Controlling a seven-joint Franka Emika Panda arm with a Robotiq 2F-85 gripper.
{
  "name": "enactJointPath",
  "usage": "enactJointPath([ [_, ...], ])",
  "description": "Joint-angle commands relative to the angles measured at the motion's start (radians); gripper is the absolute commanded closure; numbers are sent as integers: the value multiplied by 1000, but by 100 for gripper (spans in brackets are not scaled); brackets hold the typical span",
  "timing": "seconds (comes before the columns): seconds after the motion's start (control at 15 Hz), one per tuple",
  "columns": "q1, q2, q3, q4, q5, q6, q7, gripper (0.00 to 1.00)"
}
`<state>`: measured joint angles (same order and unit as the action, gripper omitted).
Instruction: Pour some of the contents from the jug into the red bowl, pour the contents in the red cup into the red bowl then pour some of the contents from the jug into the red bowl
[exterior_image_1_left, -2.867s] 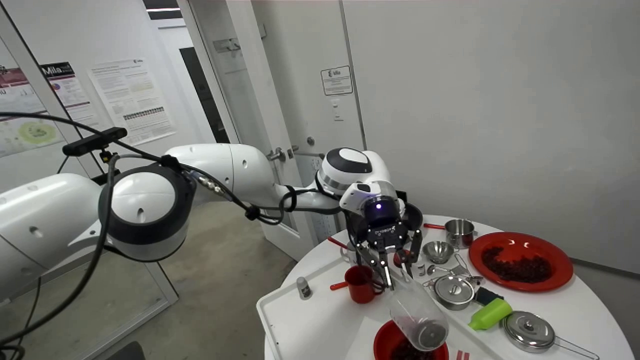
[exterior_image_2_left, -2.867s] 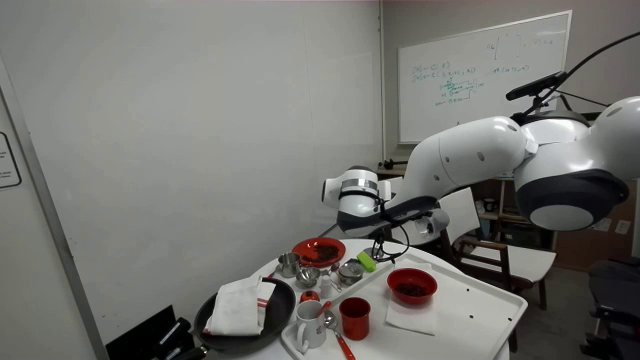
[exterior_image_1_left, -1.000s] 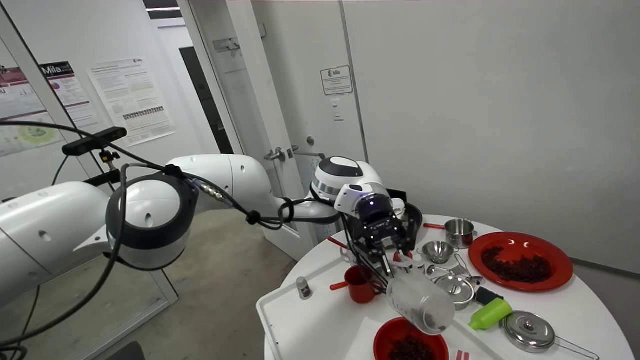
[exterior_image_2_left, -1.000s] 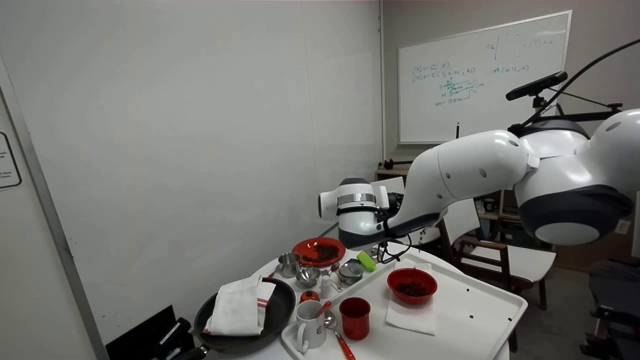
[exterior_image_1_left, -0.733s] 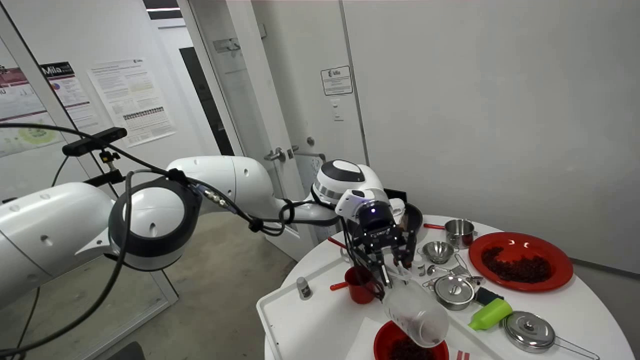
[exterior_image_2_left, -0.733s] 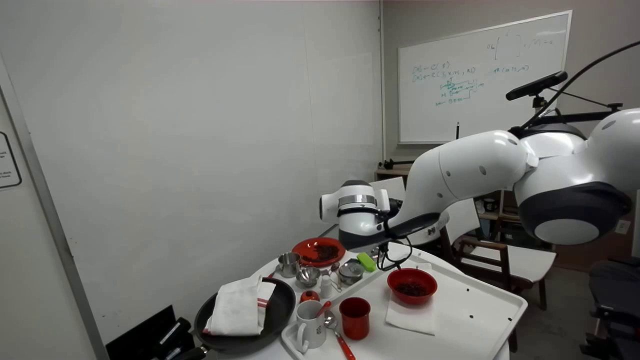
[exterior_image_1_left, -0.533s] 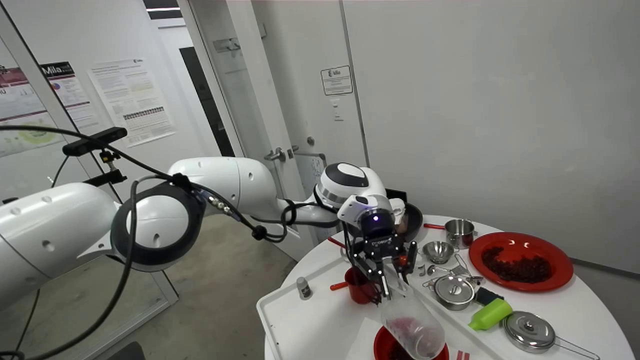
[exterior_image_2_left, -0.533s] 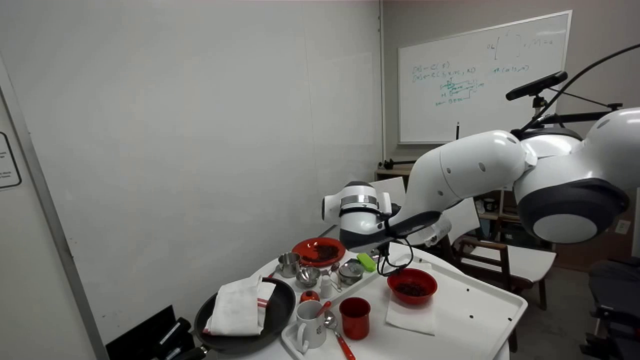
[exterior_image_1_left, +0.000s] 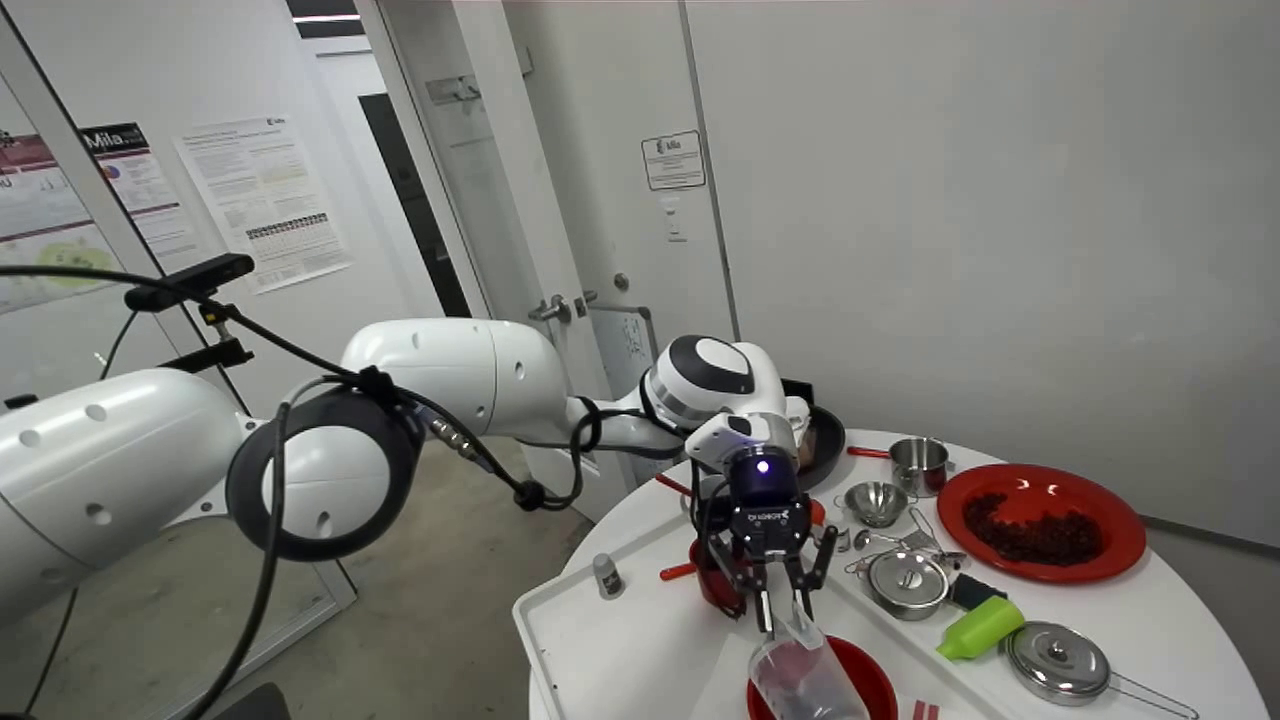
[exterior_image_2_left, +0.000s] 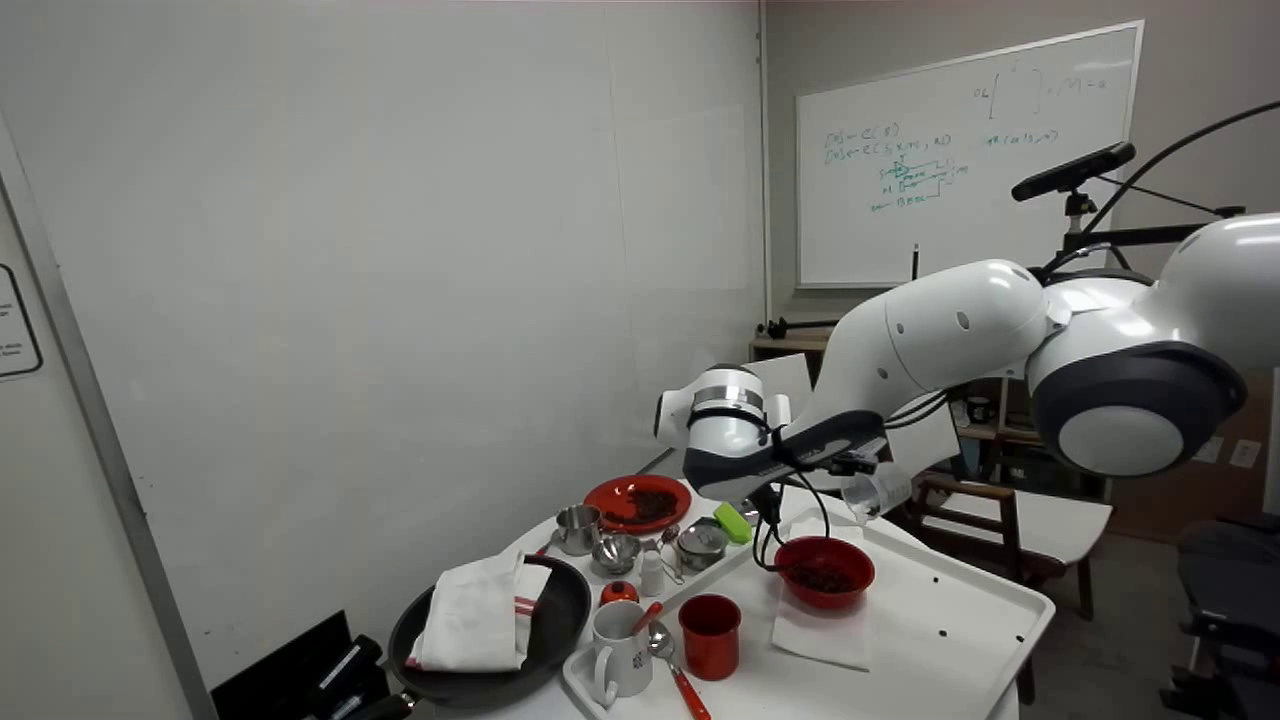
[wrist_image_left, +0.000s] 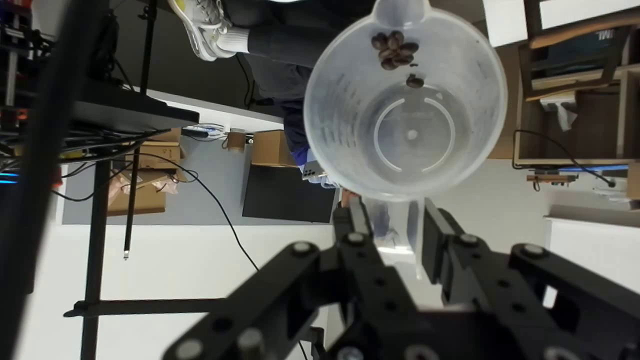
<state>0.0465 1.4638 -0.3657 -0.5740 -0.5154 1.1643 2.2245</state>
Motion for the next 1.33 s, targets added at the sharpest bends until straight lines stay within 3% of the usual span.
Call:
enactJointPath([
  [0.0,-38,0,60,75,48,44,-72,89],
  [0.27,-55,0,83,139,85,95,-159,90],
  [0.53,-72,13,98,256,137,123,-336,90],
  [0.6,-70,-32,123,194,131,160,-364,89],
  [0.73,-75,-19,118,253,164,169,-459,90],
  [0.8,-72,-50,125,209,177,199,-493,90],
  [1.27,-90,-61,179,213,281,296,-751,90],
])
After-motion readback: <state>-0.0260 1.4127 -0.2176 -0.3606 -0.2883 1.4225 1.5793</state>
